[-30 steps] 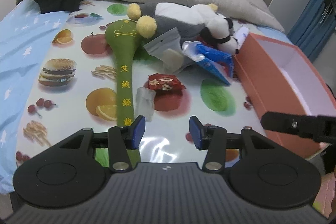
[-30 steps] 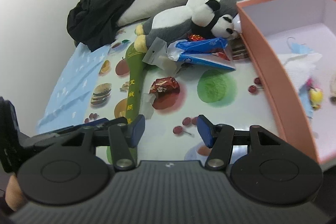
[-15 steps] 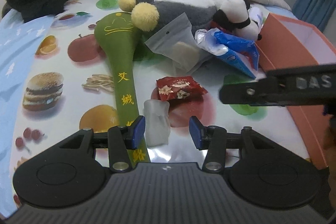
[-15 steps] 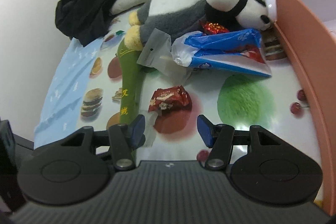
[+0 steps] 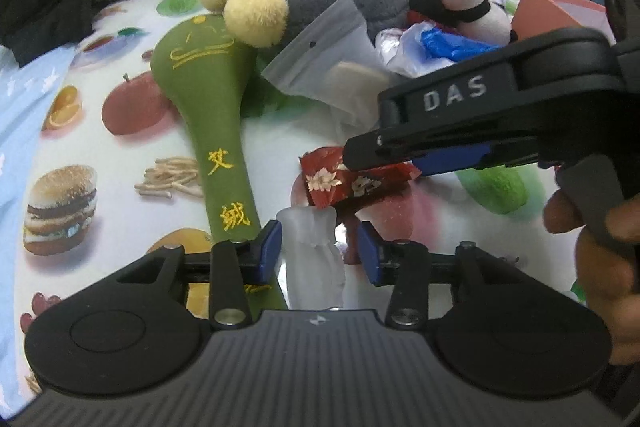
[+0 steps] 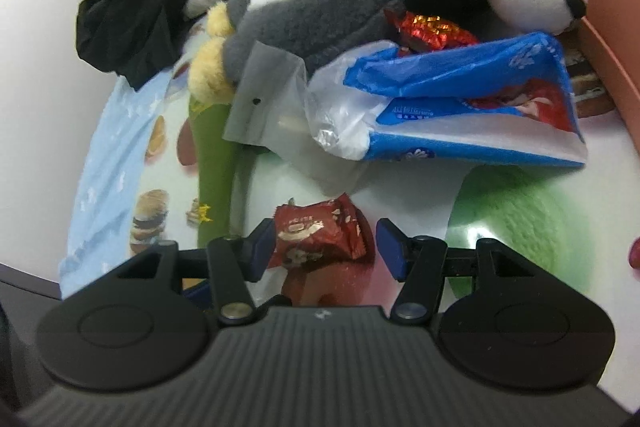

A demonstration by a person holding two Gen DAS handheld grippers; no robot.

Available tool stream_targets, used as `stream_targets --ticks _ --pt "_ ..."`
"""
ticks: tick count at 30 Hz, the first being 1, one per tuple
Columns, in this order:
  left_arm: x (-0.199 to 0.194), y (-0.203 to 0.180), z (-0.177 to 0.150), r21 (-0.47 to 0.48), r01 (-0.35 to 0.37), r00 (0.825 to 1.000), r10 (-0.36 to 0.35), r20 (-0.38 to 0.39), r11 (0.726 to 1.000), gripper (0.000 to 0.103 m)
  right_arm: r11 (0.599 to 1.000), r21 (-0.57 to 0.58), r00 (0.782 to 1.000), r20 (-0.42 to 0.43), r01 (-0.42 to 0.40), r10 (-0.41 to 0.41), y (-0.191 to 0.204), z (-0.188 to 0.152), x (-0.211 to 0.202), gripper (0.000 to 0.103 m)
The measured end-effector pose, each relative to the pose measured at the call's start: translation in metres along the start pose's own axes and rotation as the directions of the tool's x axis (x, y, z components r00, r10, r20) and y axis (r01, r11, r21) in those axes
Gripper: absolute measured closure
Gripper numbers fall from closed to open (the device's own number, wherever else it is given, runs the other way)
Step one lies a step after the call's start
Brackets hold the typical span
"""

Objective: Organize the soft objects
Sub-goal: 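Grasp the red candy wrapper with the right gripper while the left gripper grasps the white translucent item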

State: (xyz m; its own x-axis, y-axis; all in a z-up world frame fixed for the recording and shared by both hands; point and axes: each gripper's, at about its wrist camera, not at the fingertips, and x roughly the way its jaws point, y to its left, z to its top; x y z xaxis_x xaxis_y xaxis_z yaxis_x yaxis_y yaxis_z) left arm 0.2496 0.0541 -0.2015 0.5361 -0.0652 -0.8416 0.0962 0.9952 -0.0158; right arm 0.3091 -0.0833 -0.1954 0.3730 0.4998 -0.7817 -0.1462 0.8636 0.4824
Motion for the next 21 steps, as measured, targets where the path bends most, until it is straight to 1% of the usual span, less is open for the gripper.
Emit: stream_targets --ticks 1,3,4,5,6,7,8,9,12,14,16,21 --pt "0.002 -0.001 0.0 0.003 -0.01 1.0 0.01 -0.005 1.0 0.058 1.0 -0.006 1.0 -0.011 0.004 -0.005 0.0 0.0 0.004 0.045" --pt "0.005 -0.002 0.001 0.009 -0.031 0.999 0.031 -0.016 0.999 0.058 1.0 -0.027 1.0 -0.004 0.001 -0.001 0.002 -0.001 0.007 0.045" --pt "0.005 -0.003 0.001 0.007 -0.037 0.999 0.037 -0.018 0.999 0.061 0.999 -0.034 1.0 0.0 0.0 0.0 0.003 -0.001 0.008 0.045" --pt "0.006 -0.003 0.002 0.001 -0.046 0.999 0.046 -0.02 0.999 0.062 0.999 -0.039 1.0 0.003 -0.002 0.002 0.004 -0.002 0.008 0.051" --pt "0.007 -0.003 0.001 -0.001 -0.054 0.998 0.054 -0.021 0.999 0.066 0.999 -0.041 1.0 0.0 -0.004 0.004 0.004 -0.001 0.009 0.054" --pt "0.008 -0.003 0.001 0.0 -0.067 0.998 0.067 -0.022 0.998 0.069 0.999 -0.041 1.0 -0.01 -0.012 0.012 0.005 -0.001 0.01 0.056" --pt "0.008 -0.002 0.001 -0.003 -0.069 0.997 0.068 -0.021 0.998 0.069 0.999 -0.042 1.0 -0.015 -0.02 0.019 0.006 -0.001 0.01 0.057" --pt "0.008 -0.001 0.001 -0.011 -0.067 0.998 0.067 -0.02 0.998 0.07 0.999 -0.047 1.0 -0.017 -0.023 0.023 0.007 -0.001 0.009 0.057" --pt "0.005 0.002 0.0 -0.035 -0.062 0.998 0.061 -0.014 0.997 0.075 0.998 -0.06 1.0 -0.014 -0.026 0.026 0.008 -0.001 0.006 0.065" --pt "0.003 0.003 -0.001 -0.049 -0.059 0.998 0.059 -0.008 0.997 0.078 0.998 -0.057 1.0 -0.004 -0.029 0.029 0.006 -0.001 0.0 0.077" --pt "0.0 0.004 -0.001 -0.062 -0.053 0.999 0.053 -0.004 0.997 0.081 0.998 -0.059 1.0 0.004 -0.025 0.025 0.005 0.0 -0.005 0.081" --pt "-0.007 0.002 -0.004 -0.091 -0.034 0.999 0.034 -0.001 0.995 0.083 0.998 -0.061 0.999 0.021 -0.026 0.028 0.003 -0.003 -0.02 0.085"
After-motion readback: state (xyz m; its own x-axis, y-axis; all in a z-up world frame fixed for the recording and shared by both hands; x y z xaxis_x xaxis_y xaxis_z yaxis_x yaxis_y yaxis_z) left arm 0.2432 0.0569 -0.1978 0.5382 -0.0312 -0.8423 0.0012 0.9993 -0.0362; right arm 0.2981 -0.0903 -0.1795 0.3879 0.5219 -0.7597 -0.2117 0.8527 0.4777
